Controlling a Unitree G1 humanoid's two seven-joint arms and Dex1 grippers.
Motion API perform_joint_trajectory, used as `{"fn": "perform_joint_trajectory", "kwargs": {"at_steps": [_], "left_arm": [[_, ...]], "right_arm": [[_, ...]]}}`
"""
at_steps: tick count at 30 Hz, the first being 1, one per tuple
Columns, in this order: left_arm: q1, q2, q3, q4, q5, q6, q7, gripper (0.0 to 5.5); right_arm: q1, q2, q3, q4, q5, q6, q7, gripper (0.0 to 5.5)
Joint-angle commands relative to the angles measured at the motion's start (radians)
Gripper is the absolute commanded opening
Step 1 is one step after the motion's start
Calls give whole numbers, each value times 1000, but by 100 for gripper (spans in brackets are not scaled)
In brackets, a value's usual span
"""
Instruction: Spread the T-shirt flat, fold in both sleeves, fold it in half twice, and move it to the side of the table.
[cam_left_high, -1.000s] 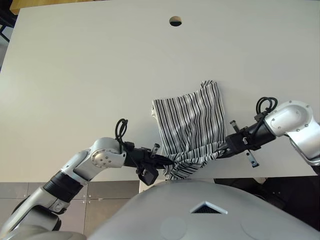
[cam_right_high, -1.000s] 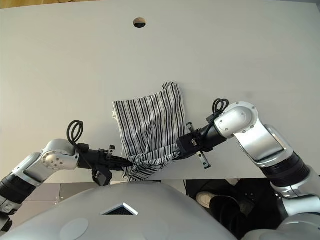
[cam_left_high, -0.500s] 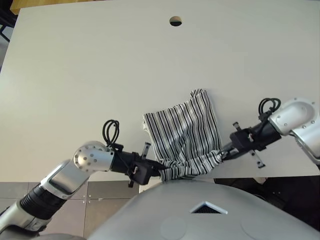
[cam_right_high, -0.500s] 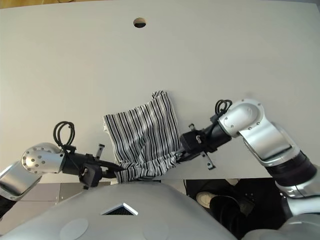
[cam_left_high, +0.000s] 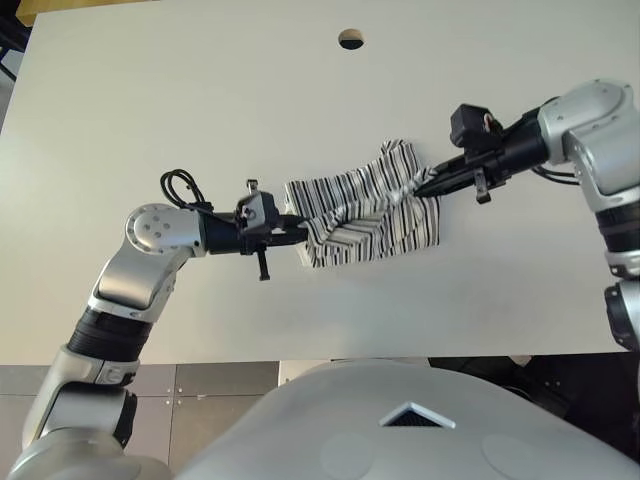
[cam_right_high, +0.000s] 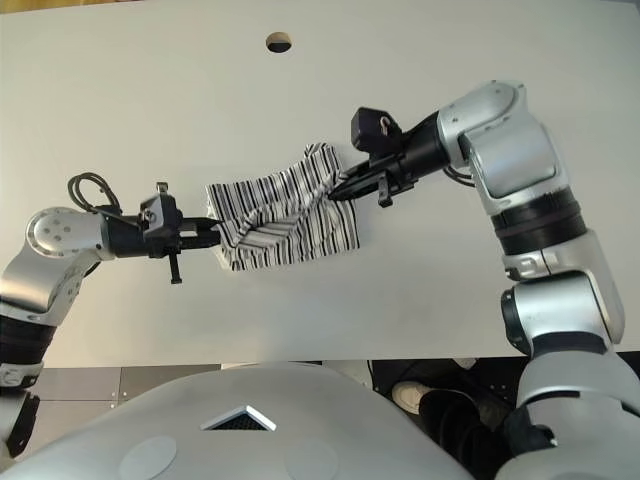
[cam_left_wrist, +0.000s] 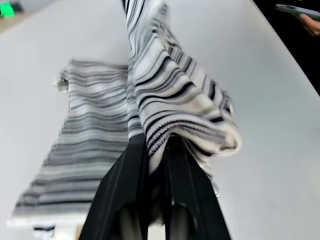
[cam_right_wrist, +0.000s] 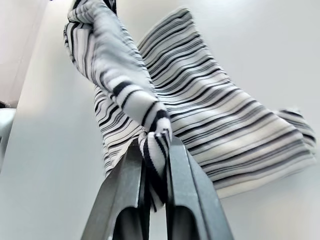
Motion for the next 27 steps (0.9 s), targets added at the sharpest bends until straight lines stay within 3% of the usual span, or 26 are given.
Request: {"fn": "perform_joint_trajectory", "kwargs": {"at_steps": [1,8,15,16,21,27], "left_arm": [[-73,-42,27,121,2,162,42,17],[-231,-188,128,337,-41,353,154,17],[-340,-314,288,495,-140,465,226,17],[-349,-326,310,513,-153,487,237,17],[-421,-365,416,649,-176,518,303,106],[-445,-377,430,710,-137,482,308,188]], "right_arm": [[-118,84,2,223,-31,34,10,19],[-338,265,-75,698,-85,-33,-87,19],[-365,365,-59,953,-244,-197,-234,19],[-359,371,-55,972,-268,-214,-249,56],[-346,385,-94,1034,-324,-254,-378,140],[-417,335,-243,1058,-283,-247,-551,239]]}}
